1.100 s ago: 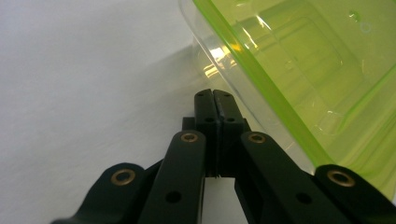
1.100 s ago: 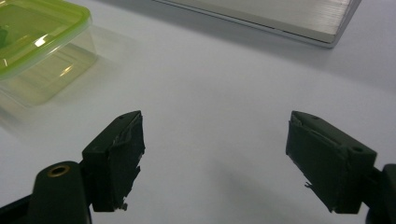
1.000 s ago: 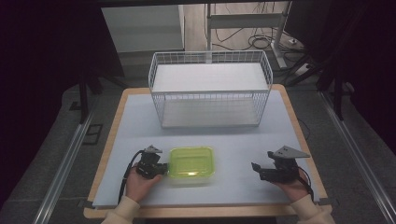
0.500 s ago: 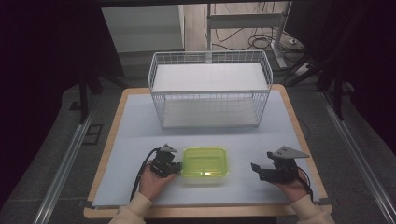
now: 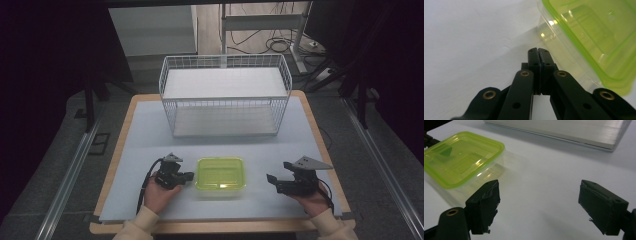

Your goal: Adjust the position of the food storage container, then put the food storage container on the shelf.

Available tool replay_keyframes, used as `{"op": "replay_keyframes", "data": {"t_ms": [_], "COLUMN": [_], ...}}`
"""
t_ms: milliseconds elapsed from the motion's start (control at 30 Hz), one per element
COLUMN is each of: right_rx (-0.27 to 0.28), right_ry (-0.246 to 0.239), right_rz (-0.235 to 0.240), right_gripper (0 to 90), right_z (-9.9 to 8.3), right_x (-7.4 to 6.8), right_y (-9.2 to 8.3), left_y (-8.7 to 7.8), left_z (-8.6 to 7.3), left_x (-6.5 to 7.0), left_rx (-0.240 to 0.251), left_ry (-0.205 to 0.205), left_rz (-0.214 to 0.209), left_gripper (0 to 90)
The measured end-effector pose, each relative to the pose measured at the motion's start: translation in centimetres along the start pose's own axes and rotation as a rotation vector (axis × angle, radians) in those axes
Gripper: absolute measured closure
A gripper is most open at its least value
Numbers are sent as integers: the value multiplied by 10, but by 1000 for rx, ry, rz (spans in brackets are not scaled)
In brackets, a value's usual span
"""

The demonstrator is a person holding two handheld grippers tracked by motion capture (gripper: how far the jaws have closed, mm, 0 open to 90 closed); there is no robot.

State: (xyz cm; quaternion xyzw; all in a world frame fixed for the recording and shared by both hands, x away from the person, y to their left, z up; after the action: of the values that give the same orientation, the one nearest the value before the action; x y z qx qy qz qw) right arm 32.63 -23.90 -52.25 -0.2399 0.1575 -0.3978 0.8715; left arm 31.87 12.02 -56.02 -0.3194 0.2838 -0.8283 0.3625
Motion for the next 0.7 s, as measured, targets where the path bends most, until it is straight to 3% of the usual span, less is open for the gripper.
{"op": "replay_keyframes", "data": {"t_ms": [300, 333, 367, 400, 433, 467, 500, 533, 600, 633, 700], "right_rx": [-20, -19, -15, -15, -11, -11, -7, -7, -8, -4, -5], "right_ry": [1, 1, 6, 6, 5, 5, -4, -4, -3, 17, 30], "right_rz": [31, 34, 47, 47, 60, 60, 72, 72, 92, 116, 129], "right_gripper": [175, 175, 174, 174, 167, 167, 167, 167, 183, 207, 219], "right_z": [-1, -1, 0, 0, 2, 2, 2, 2, 2, 3, 3], "right_x": [-5, -5, -6, -6, -7, -7, -10, -10, -12, -13, -13], "right_y": [5, 4, 4, 4, 4, 4, 4, 4, 4, 4, 4], "left_y": [-23, -25, -28, -30, -32, -34, -36, -36, -36, -35, -34], "left_z": [-2, -2, -1, -1, 0, 0, 2, 2, 3, 3, 3], "left_x": [-1, -1, -1, -1, -1, -1, 0, 0, 0, 1, 1], "left_rx": [56, 73, 88, 95, 107, 122, 124, 124, 120, 116, 114], "left_ry": [-26, -36, -46, -56, -65, -77, -97, -97, -126, -149, -156], "left_rz": [-35, -39, -42, -58, -67, -68, -98, -98, -143, -170, -184], "left_gripper": [849, 793, 620, 620, 493, 493, 423, 408, 392, 385, 382]}}
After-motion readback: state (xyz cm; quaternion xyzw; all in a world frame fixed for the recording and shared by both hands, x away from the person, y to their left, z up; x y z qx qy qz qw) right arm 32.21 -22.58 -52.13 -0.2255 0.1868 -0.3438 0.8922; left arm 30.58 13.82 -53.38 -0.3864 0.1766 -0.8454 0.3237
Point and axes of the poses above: each handheld gripper's, and its own axes: y roughly forward along the jaws, z roughly out of its top, x roughly to its right, the point moved 5 cm from there along y, roughly forward along the jaws
